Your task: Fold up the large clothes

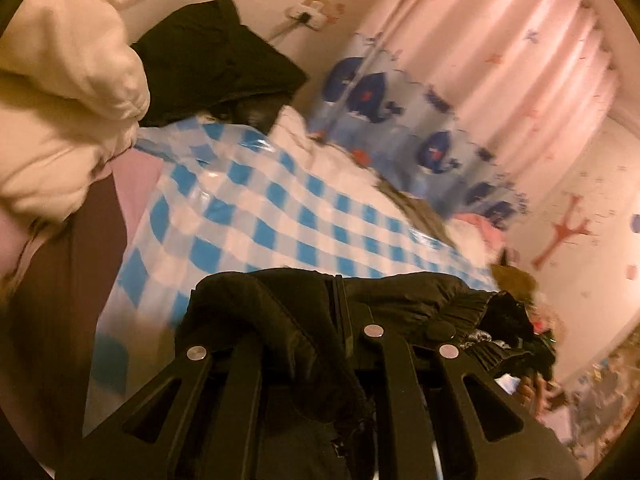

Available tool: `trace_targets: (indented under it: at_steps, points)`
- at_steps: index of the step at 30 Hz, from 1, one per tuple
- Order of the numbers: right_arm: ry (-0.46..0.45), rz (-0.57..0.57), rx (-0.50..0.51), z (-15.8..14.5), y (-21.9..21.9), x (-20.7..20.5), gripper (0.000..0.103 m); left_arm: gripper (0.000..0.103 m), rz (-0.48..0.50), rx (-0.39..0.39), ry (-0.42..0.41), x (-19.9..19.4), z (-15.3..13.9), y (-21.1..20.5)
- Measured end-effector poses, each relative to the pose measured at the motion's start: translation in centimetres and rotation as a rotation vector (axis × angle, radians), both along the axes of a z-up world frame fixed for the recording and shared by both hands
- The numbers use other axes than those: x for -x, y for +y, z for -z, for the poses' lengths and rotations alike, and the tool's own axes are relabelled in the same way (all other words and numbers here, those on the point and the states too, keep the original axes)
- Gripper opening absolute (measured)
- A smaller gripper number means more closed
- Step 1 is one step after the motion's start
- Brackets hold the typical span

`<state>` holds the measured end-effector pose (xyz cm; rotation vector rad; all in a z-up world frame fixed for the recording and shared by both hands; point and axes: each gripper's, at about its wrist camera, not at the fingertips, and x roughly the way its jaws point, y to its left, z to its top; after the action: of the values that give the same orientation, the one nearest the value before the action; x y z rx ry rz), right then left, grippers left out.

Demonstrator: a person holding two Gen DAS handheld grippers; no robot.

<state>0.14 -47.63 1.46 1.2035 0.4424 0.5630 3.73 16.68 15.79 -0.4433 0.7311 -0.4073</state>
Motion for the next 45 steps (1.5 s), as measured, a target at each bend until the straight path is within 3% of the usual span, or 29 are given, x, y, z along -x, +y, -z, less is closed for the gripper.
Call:
trace_targets:
  at_steps: [7, 11, 16, 19, 21, 23, 25, 28, 30, 32, 34, 36, 37, 38, 40, 43, 44, 45]
  points:
    - [0.2, 0.07, 0.002, 9.1, -0.2, -7.3, 0.012, 0.008, -0.119, -0.196, 0.059, -6.8, 8.5, -3.5]
    - [0.24, 0.084, -0.001, 12.4, -0.2, -8.9, 0.012, 0.008, -0.137, -0.25, 0.077, -8.4, 11.8, -4.2]
    - [0.277, 0.086, 0.013, 14.5, -0.3, -9.6, 0.012, 0.009, -0.133, -0.314, 0.087, -9.1, 14.3, -5.1]
    - [0.327, 0.084, -0.007, 15.3, -0.4, -10.0, 0.013, 0.012, -0.141, -0.333, 0.146, -10.7, 16.1, -5.4]
    - [0.372, 0.093, -0.013, 15.5, -0.5, -10.3, 0.015, 0.014, -0.128, -0.322, 0.228, -12.3, 17.2, -5.4]
    - [0.388, 0.101, -0.002, 14.8, -0.5, -10.4, 0.02, 0.014, -0.105, -0.281, 0.312, -13.4, 17.5, -4.8]
    - [0.371, 0.114, -0.002, 13.7, -0.4, -10.0, 0.048, 0.019, -0.112, -0.22, 0.357, -13.5, 17.0, -4.0]
    - [0.317, 0.15, 0.064, 10.8, 0.0, -9.0, 0.067, 0.032, -0.117, -0.135, 0.345, -12.0, 14.6, -2.4]
    - [0.288, 0.177, 0.144, 8.5, 0.9, -8.2, 0.072, 0.043, -0.119, -0.119, 0.309, -10.4, 12.9, -1.9]
    - [0.24, 0.185, 0.294, 6.0, 2.5, -7.7, 0.078, 0.06, -0.128, -0.094, 0.277, -9.2, 11.8, -1.6]
    - [0.18, 0.165, 0.431, 3.9, 4.6, -7.5, 0.085, 0.087, -0.144, -0.034, 0.275, -9.2, 11.7, -0.9]
    - [0.156, 0.177, 0.5, 2.5, 6.1, -7.5, 0.085, 0.089, -0.135, 0.036, 0.365, -10.8, 13.0, -0.3]
    - [0.141, 0.182, 0.52, 2.0, 6.7, -7.5, 0.085, 0.088, -0.11, 0.033, 0.423, -11.8, 13.6, -0.4]
    - [0.138, 0.168, 0.55, 1.6, 7.4, -7.7, 0.085, 0.088, -0.145, -0.03, 0.429, -12.2, 13.5, -0.6]
    - [0.138, 0.068, 0.717, 0.9, 10.7, -8.8, 0.086, 0.088, -0.221, -0.134, 0.314, -11.2, 11.4, -1.1]
    - [0.145, -0.088, 0.946, 1.9, 16.1, -10.4, 0.086, 0.089, -0.208, -0.21, -0.001, -6.8, 6.8, -4.0]
    - [0.149, -0.115, 0.983, 2.5, 17.1, -10.9, 0.086, 0.089, -0.115, -0.244, -0.128, -5.0, 5.7, -6.6]
    - [0.168, -0.156, 1.03, 3.5, 18.6, -11.9, 0.086, 0.09, 0.019, -0.295, -0.203, -3.7, 5.5, -9.8]
